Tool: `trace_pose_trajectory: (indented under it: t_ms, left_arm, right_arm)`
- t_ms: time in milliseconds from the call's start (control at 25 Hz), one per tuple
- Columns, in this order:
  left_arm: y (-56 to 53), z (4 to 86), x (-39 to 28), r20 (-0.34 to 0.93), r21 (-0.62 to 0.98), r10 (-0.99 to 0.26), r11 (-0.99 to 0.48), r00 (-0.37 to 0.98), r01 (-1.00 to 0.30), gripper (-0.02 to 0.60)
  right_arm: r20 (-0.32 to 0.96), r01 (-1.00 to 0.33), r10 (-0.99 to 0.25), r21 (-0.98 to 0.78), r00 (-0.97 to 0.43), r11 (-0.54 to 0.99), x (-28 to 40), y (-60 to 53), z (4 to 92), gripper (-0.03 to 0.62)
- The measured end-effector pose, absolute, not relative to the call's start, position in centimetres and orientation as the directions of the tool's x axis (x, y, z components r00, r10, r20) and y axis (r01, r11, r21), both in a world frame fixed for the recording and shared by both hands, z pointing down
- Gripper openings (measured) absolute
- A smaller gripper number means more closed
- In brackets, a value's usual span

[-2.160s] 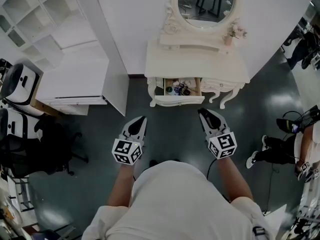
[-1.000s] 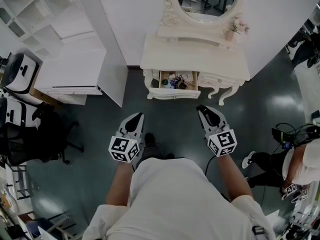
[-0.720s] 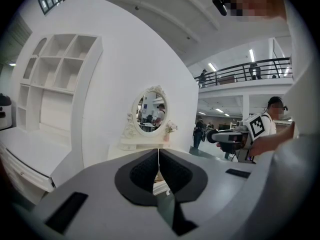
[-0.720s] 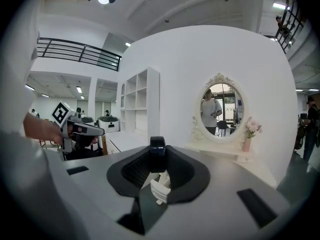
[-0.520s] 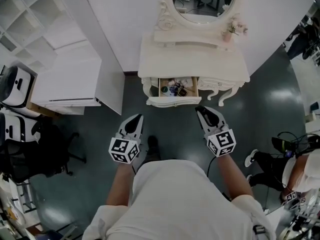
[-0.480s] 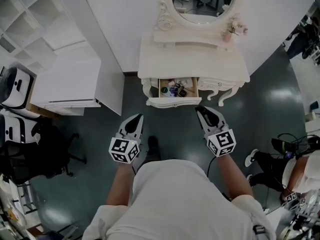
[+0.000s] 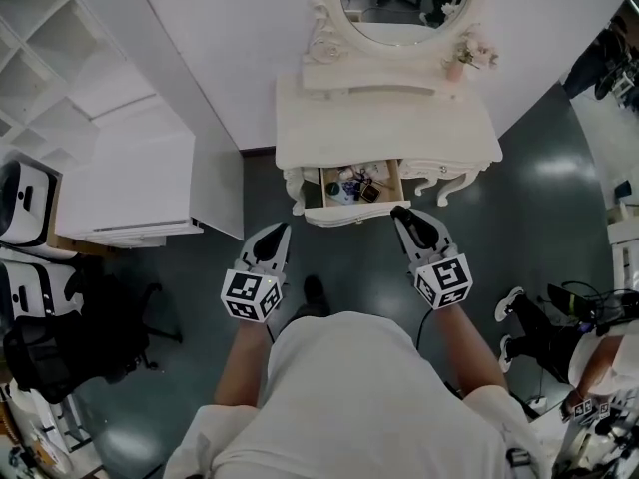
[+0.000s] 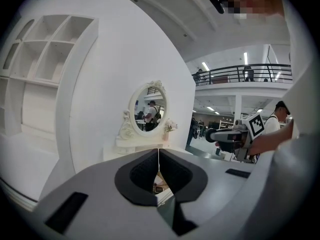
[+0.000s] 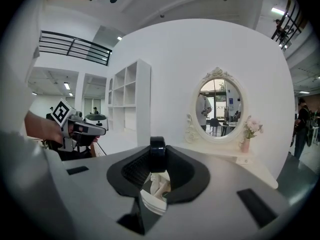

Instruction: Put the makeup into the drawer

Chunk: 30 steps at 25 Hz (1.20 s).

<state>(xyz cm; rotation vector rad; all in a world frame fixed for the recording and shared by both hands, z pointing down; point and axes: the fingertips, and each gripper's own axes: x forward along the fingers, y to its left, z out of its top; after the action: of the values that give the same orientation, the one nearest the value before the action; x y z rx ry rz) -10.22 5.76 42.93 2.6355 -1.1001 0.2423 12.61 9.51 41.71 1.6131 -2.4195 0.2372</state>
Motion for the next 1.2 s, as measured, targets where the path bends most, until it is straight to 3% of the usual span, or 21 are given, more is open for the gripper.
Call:
trace_pose_trajectory:
  t_ms: [720,1200]
  left_arm:
    - [-2.6,45.0,-13.9,0.28,0.208,-0.555,-0.762,0.783,-0.614,0.018]
    - [-4.9,46.1,-12.1,0.292,0.24,-0.523,-0.771,0.801,-0.59,0.018]
  right_arm:
    - [0.291,-0.969,-0.926,-0.016,-0.242,0.248,8.3,4.3,42.5,0.094]
    - [0.325,-0.976,-0.923,-0.009,-0.207,0.215,9.8,2.7,43.4,0.093]
